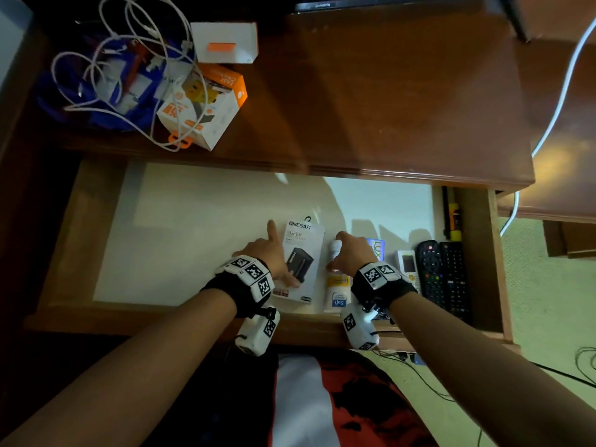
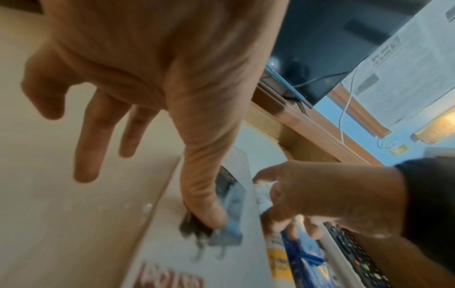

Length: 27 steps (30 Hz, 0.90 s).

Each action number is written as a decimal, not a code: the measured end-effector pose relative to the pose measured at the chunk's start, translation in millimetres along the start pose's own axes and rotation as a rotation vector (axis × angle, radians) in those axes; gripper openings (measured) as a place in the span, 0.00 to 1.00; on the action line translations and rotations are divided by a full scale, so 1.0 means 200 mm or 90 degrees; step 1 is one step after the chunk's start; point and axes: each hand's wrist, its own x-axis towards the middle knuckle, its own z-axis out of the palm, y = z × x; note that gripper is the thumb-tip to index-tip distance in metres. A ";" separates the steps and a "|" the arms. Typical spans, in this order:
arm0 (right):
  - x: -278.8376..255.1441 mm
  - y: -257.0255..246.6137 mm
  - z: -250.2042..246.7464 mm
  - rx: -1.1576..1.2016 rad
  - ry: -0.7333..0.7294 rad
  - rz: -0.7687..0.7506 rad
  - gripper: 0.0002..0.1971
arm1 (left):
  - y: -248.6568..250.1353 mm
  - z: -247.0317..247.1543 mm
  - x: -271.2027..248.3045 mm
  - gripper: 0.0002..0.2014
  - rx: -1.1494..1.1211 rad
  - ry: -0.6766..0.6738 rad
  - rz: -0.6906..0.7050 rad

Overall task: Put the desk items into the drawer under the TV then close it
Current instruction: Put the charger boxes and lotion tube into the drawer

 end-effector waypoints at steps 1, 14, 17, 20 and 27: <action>-0.01 0.00 0.00 -0.029 0.003 -0.006 0.30 | 0.01 -0.01 0.00 0.72 -0.005 0.023 0.007; -0.01 0.09 -0.06 -0.231 0.035 -0.162 0.22 | 0.10 0.03 0.05 0.50 0.005 0.034 0.169; 0.00 0.08 -0.08 -0.272 0.024 -0.192 0.23 | 0.14 0.05 0.05 0.48 -0.001 0.053 0.165; 0.01 0.09 -0.09 -0.286 0.019 -0.200 0.24 | 0.16 0.05 0.05 0.47 0.005 0.055 0.158; 0.01 0.14 -0.09 -0.209 0.053 -0.190 0.26 | 0.16 0.06 0.02 0.51 -0.036 0.047 0.155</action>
